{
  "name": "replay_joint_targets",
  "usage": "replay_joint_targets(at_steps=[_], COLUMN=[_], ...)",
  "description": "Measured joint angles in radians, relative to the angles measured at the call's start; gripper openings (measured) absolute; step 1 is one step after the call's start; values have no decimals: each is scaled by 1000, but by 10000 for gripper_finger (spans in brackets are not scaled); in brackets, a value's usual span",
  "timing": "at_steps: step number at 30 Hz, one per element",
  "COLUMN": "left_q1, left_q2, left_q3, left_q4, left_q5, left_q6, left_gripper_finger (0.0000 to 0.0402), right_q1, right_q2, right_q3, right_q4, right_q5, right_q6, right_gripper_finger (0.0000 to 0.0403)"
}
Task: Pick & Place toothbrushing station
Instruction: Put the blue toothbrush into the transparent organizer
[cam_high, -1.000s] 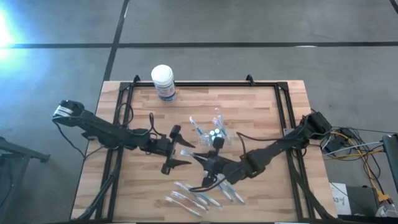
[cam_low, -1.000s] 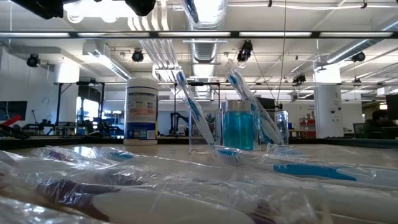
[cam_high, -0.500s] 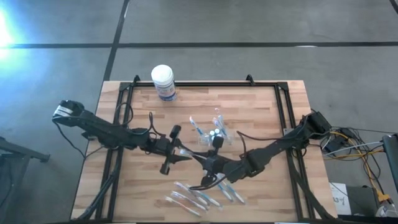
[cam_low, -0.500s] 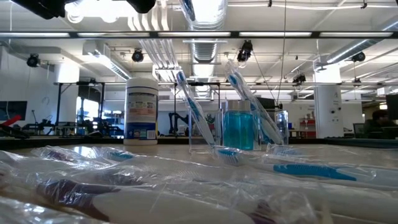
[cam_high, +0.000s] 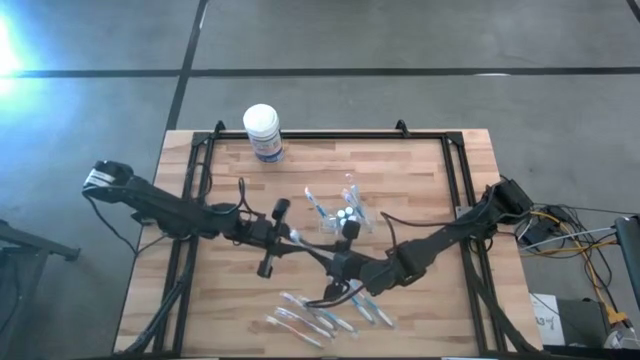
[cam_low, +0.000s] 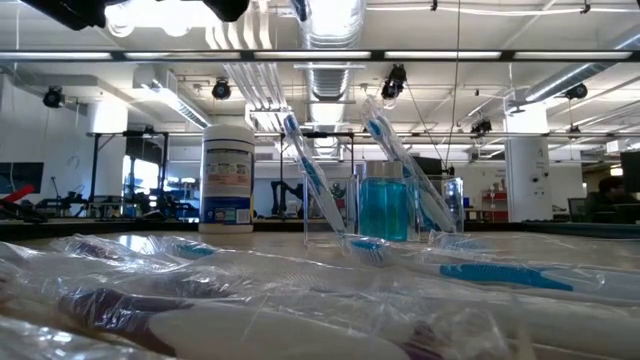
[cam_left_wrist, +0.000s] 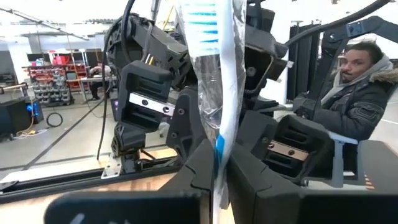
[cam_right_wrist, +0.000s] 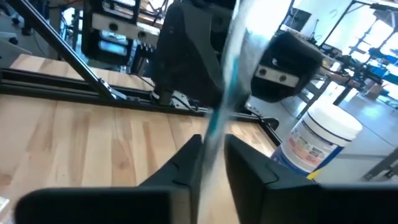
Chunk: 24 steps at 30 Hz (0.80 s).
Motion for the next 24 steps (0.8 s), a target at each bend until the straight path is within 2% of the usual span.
replay_joint_targets(at_steps=[4,8,11,14,16,19,24], left_q1=[-1,2,14,33,48,69,102], left_q2=[-77,-175,-257,-328,-356,-361,-285], left_q3=[-6,-66,-138,-216,-266,-335,-409], left_q4=[-61,-65,-62,-42,-11,52,208], left_q5=[-6,-11,-55,-79,-83,-92,-136], left_q6=[31,39,45,14,-15,-45,-70], left_gripper_finger=[23,23,23,23,23,23,23], right_q1=[1,3,11,21,32,35,23], right_q2=[-12,-30,-44,-55,-64,-97,-179], right_q3=[-2,-3,-4,-8,-23,-60,-180], right_q4=[-23,-108,-204,-250,-251,-244,-157], right_q5=[18,92,128,113,94,11,-111], right_q6=[4,56,111,134,135,170,207], right_gripper_finger=[106,137,149,151,144,118,47])
